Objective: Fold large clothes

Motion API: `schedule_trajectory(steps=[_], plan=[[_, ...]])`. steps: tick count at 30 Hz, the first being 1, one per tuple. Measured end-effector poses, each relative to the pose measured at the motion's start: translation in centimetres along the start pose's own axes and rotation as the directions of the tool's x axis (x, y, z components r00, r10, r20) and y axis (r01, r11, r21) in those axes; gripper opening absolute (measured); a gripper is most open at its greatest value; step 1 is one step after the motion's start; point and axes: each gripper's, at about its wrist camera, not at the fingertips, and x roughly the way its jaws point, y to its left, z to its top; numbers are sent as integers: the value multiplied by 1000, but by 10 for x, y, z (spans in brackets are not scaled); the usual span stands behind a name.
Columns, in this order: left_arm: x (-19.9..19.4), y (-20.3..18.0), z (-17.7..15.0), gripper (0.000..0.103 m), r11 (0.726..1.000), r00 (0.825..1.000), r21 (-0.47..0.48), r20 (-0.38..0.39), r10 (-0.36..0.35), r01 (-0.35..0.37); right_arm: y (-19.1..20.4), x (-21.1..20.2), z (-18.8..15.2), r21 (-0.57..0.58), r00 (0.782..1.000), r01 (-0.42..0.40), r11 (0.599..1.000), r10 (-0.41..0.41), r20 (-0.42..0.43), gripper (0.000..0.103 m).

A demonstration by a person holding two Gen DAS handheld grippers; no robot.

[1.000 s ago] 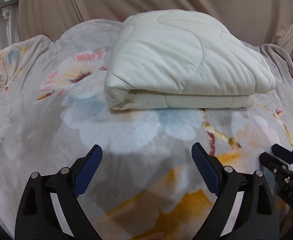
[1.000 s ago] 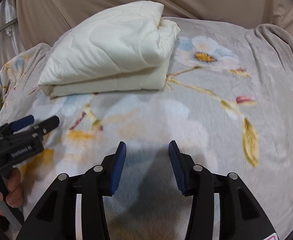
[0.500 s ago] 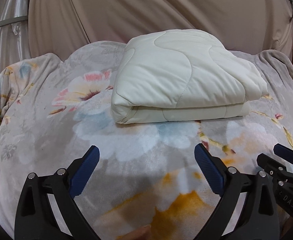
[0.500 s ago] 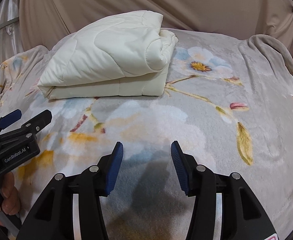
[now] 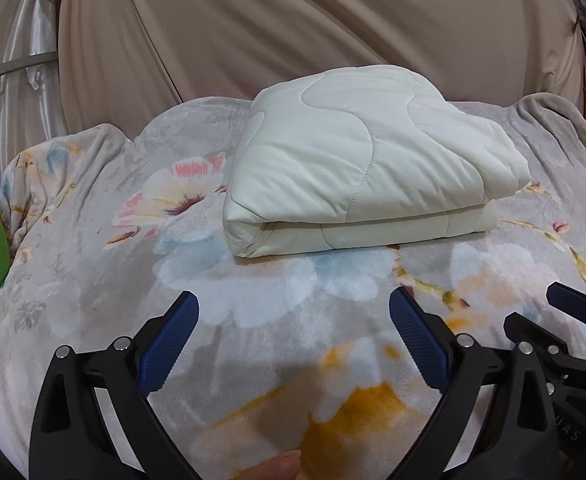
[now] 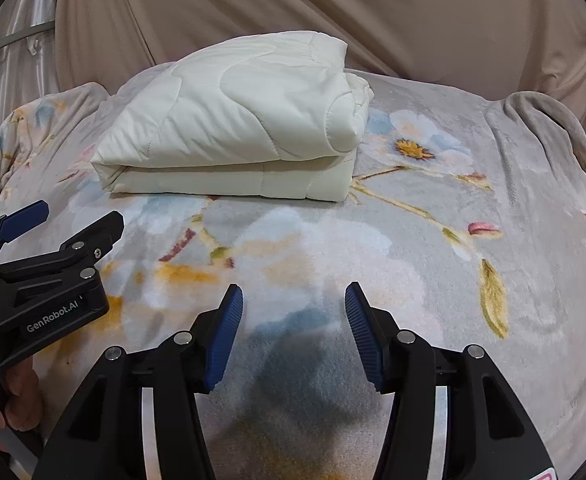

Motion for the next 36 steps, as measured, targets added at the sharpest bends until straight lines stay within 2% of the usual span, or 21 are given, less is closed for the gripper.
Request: schedule_trajectory(steps=[13, 36], plan=[[-3, -10, -2, 94, 1000, 1000, 26, -3, -13, 13, 5, 1, 0, -8, 1000, -4, 1000, 4, -2, 52], [-3, -14, -2, 93, 999, 1000, 42, 0, 20, -20, 3, 2, 0, -17, 1000, 0, 1000, 0, -1, 53]])
